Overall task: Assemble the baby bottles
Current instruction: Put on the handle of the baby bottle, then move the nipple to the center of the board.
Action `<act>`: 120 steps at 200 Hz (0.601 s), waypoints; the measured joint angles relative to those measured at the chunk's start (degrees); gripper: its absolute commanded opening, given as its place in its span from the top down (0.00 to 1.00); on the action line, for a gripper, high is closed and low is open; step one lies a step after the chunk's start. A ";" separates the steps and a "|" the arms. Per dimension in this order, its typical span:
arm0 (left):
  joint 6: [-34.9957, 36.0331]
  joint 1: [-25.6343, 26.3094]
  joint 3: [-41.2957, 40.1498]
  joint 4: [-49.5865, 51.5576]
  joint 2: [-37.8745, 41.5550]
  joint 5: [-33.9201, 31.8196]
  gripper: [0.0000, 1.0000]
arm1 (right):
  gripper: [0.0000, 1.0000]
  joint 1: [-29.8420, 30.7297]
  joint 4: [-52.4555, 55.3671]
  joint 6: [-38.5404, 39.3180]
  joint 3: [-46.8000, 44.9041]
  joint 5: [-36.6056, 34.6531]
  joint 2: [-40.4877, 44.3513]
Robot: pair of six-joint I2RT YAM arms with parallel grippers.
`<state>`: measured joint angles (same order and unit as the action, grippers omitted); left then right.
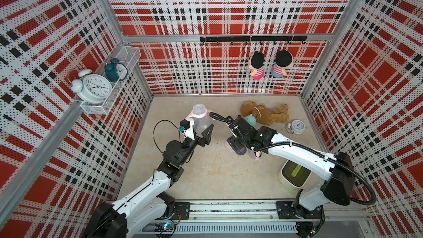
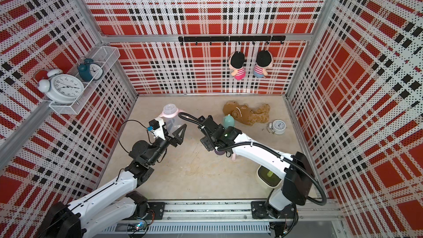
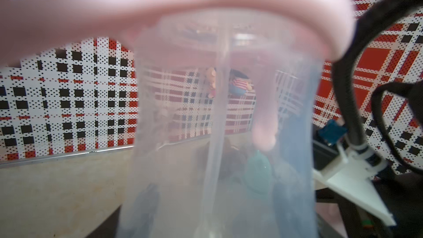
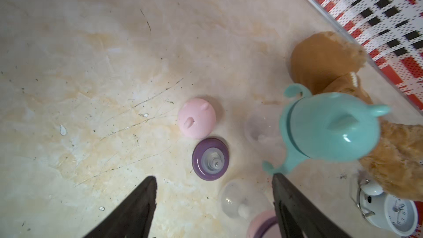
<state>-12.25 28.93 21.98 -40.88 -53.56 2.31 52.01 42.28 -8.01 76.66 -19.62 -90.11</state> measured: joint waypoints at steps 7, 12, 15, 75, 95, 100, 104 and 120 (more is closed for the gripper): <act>0.02 0.02 -0.48 0.17 0.46 -0.33 1.00 | 0.20 -0.39 0.20 0.22 0.00 0.90 -1.07; 0.04 0.02 -0.81 0.37 0.81 -0.68 1.00 | 0.20 -0.72 0.33 0.37 0.00 1.51 -1.86; 0.04 0.02 -0.96 0.48 1.01 -0.90 1.00 | 0.21 -0.92 0.35 0.48 0.00 1.79 -2.23; 0.37 0.02 -1.92 4.04 3.48 -6.19 1.00 | 0.27 -4.22 0.09 1.57 -0.07 5.66 -7.89; 0.55 0.02 -2.36 4.57 4.24 -7.39 1.00 | 0.30 -4.70 0.26 1.53 -0.09 6.14 -10.84; 0.59 0.02 -2.36 4.66 4.31 -7.54 1.00 | 0.30 -4.85 0.26 1.51 -0.11 6.27 -11.34; 0.63 0.02 -2.36 4.70 4.35 -7.74 1.00 | 0.30 -4.90 0.26 1.51 -0.15 6.40 -11.72; 0.74 0.02 -2.38 4.96 4.44 -8.20 1.00 | 0.33 -5.16 0.22 1.31 -0.35 6.67 -12.52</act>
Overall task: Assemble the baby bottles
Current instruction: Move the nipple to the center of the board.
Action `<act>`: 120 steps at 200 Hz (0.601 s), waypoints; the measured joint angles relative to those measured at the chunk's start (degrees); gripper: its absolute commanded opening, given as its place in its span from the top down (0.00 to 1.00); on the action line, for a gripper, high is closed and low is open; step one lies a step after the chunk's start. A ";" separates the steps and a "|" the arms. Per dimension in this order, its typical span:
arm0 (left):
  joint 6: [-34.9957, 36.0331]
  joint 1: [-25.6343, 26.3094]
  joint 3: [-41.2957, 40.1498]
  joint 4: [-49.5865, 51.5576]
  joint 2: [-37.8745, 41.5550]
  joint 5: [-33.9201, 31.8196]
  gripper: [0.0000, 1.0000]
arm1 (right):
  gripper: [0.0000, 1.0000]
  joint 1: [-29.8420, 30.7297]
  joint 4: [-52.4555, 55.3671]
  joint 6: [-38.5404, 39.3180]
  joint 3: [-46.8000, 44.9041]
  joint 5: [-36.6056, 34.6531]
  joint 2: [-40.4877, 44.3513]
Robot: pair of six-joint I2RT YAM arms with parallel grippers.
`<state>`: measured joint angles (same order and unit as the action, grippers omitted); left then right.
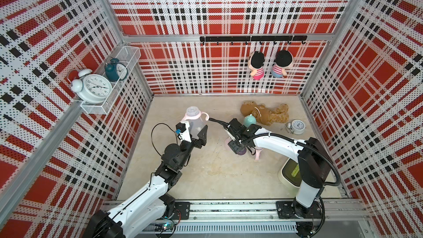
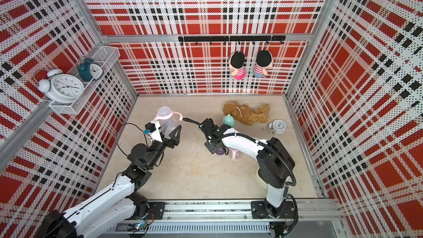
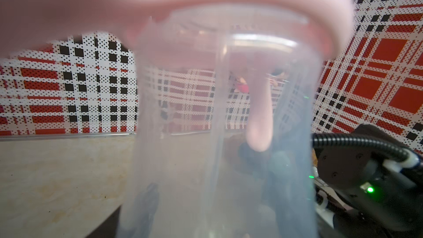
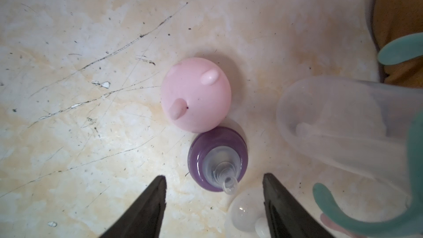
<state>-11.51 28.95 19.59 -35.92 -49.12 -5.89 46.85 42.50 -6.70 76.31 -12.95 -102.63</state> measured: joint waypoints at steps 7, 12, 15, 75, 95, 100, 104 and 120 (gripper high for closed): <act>0.00 0.00 0.00 0.09 0.00 -0.20 1.00 | 0.35 -0.11 -0.09 -0.09 0.00 0.04 -0.24; 0.02 0.00 0.00 0.20 0.00 -0.26 1.00 | 0.36 -0.17 -0.22 -0.20 0.00 0.04 -0.39; 0.02 0.00 0.00 0.28 0.00 -0.33 1.00 | 0.36 -0.20 -0.31 -0.13 0.00 0.04 -0.52; 0.28 0.00 -0.04 0.87 0.00 -0.57 1.00 | 0.47 -0.61 -0.83 -0.90 -0.33 -0.44 -3.67; 0.33 0.00 -0.07 0.87 -0.04 -0.57 1.00 | 0.51 -0.74 -0.90 -1.16 -0.68 -0.90 -3.67; 0.33 0.00 -0.07 0.85 -0.11 -0.57 1.00 | 0.52 -0.76 -0.92 -1.29 -0.76 -0.98 -3.67; 0.35 0.00 -0.07 0.85 -0.17 -0.55 1.00 | 0.52 -0.81 -0.94 -1.29 -0.85 -1.07 -3.67; 0.37 0.00 -0.07 0.87 -0.66 -0.50 1.00 | 0.58 -0.92 -1.03 -1.49 -1.16 -1.33 -3.67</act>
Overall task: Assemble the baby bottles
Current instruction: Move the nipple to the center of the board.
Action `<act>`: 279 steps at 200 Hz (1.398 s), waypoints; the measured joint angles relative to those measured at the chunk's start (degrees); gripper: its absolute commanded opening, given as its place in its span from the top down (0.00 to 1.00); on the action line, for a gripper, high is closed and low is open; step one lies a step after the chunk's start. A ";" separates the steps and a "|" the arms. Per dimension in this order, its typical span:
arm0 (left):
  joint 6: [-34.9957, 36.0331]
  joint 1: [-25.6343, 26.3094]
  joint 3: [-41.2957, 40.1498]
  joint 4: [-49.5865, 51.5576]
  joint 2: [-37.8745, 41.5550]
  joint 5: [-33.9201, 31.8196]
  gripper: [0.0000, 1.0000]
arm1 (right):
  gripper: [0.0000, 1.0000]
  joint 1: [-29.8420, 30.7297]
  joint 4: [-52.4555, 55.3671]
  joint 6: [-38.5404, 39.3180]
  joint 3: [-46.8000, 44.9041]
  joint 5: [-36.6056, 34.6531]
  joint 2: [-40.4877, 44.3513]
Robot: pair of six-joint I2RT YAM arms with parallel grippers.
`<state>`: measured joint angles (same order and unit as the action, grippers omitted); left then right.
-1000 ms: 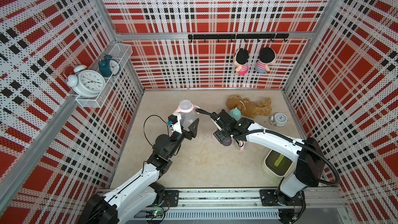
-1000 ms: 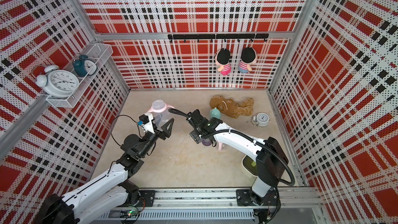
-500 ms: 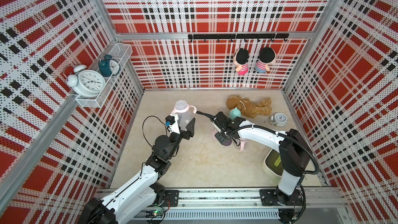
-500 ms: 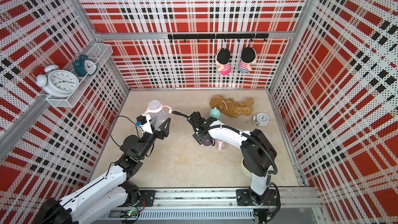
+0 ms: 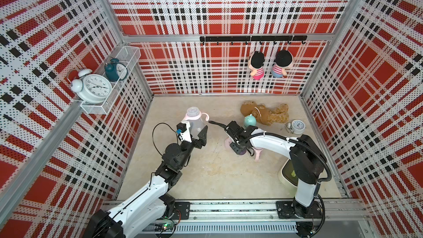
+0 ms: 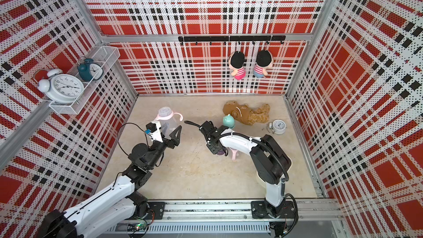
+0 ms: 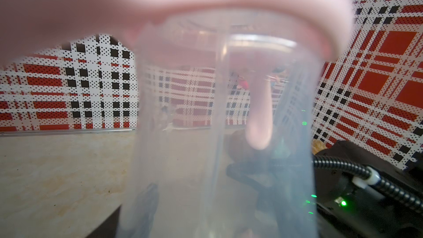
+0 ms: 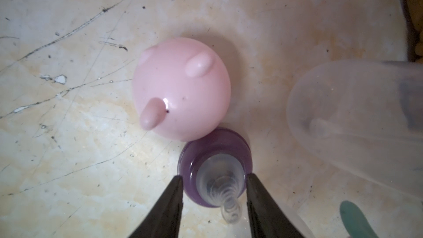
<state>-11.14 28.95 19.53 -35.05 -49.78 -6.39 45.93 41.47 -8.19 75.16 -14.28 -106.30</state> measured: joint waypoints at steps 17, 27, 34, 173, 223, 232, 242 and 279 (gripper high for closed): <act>0.02 0.00 0.00 0.04 -0.50 0.04 1.00 | 0.67 -0.02 0.04 -0.15 -0.13 -0.20 -0.11; 0.04 0.00 0.00 0.15 -0.57 0.04 1.00 | 0.72 -0.04 0.02 -0.31 -0.13 -0.35 -0.20; 0.04 0.00 0.00 0.17 -0.57 0.04 1.00 | 0.75 -0.04 0.04 -0.42 -0.13 -0.44 -0.22; 0.22 0.00 0.00 0.22 -0.52 -0.09 1.00 | 0.84 2.80 0.48 -2.05 -0.11 5.75 0.31; 0.31 0.00 0.00 0.22 -0.52 -0.04 1.00 | 0.75 4.50 0.59 -4.17 -0.20 8.48 1.18; 0.31 0.00 0.00 0.22 -0.52 -0.04 1.00 | 0.71 4.50 0.39 -4.15 -0.37 9.18 1.60; 0.31 0.00 0.00 0.24 -0.52 -0.04 1.00 | 0.67 4.42 0.22 -4.44 -0.61 9.70 2.14; 0.31 0.00 0.02 0.42 -0.52 -0.04 1.00 | 0.35 4.44 0.09 -4.66 -0.66 10.38 3.19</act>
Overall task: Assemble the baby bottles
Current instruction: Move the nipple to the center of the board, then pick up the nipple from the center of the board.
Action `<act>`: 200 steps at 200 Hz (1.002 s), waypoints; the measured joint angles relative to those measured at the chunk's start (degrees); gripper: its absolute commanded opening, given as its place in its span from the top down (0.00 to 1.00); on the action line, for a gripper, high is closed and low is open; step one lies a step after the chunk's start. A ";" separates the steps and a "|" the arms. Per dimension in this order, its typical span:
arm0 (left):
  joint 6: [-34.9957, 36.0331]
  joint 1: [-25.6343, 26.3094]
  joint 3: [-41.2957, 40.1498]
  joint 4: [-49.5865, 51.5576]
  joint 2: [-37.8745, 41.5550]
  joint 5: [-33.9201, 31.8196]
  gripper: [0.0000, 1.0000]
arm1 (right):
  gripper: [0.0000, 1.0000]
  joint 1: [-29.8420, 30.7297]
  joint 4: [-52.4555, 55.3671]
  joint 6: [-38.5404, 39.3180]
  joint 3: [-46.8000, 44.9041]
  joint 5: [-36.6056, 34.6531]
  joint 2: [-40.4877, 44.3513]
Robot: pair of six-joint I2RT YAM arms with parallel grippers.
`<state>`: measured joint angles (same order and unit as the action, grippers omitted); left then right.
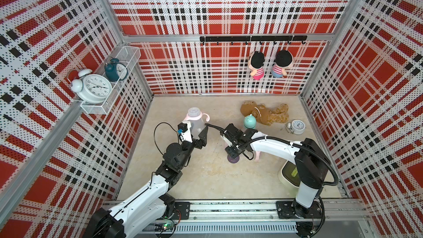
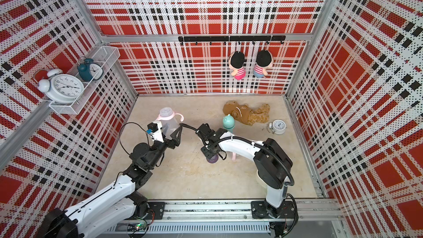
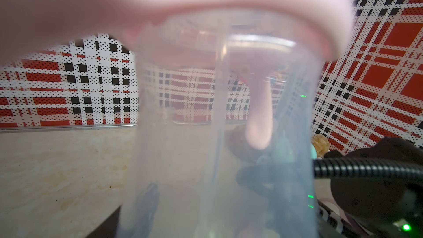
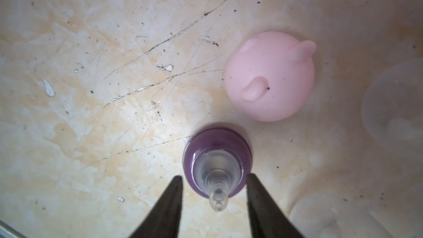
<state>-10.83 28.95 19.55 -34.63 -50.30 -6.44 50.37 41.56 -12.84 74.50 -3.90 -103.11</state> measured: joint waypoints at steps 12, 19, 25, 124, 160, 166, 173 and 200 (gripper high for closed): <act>0.00 0.00 -0.02 0.00 0.00 0.00 1.00 | 0.26 0.09 0.15 -0.39 0.00 -0.31 0.00; 0.02 0.00 -0.02 0.00 0.00 0.00 1.00 | 0.22 0.11 0.20 -0.35 0.00 -0.55 0.02; 0.00 0.00 -0.02 0.00 0.00 0.00 1.00 | 0.21 0.15 0.20 -0.48 0.00 -0.90 0.04; 0.20 0.00 -0.02 0.00 -0.61 0.39 1.00 | 0.20 0.52 -2.54 -1.84 -5.79 -1.44 0.46; 0.20 0.00 0.00 -0.02 -0.68 0.39 1.00 | 0.20 1.01 -4.28 -2.38 -5.92 -0.74 0.00; 0.20 0.00 0.00 -0.02 -0.72 0.39 1.00 | 0.20 1.01 -4.59 -2.47 -5.95 -0.74 -0.22; 0.20 0.00 0.00 -0.02 -0.79 0.42 1.00 | 0.21 1.01 -5.01 -2.64 -6.01 -0.72 -0.50; 0.22 0.00 -0.02 0.00 -1.14 0.50 1.00 | 0.21 1.11 -6.10 -2.97 -6.43 -0.57 -1.55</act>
<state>-10.61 28.95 19.53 -34.63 -51.44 -5.93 51.48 35.46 -15.81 68.07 -4.47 -104.66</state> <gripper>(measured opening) 0.809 0.796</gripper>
